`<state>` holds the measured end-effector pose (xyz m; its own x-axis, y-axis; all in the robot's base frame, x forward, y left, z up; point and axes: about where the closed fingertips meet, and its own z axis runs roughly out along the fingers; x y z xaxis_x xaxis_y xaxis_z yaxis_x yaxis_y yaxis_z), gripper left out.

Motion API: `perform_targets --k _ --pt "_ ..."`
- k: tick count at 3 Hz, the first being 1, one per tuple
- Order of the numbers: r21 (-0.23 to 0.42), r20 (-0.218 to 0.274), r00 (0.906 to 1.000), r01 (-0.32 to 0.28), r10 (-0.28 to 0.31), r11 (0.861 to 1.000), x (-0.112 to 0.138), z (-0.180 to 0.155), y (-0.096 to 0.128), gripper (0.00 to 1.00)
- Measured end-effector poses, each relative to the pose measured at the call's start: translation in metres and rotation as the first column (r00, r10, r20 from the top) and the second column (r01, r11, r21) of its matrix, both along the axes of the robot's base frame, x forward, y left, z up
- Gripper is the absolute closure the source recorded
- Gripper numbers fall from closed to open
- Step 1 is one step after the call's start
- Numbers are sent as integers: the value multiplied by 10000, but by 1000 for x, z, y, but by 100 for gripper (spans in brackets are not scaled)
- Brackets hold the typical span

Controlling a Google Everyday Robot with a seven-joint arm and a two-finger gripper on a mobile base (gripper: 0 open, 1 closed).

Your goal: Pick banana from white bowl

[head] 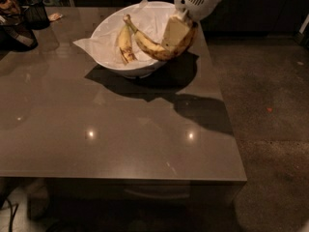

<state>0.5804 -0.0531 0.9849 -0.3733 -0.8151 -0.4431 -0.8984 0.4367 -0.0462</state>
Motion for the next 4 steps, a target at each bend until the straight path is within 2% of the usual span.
perform_targets --k 1,2,3,4 --pt "170 -410 9985 367 -360 9992 -32 -15 -14 100" --pt "121 -522 9980 361 -354 9993 -35 -20 -15 100" --pt "-50 -449 9985 303 -305 9995 -36 -15 -9 100" --pt "-287 -335 9989 333 -342 9990 -48 1 -2 100"
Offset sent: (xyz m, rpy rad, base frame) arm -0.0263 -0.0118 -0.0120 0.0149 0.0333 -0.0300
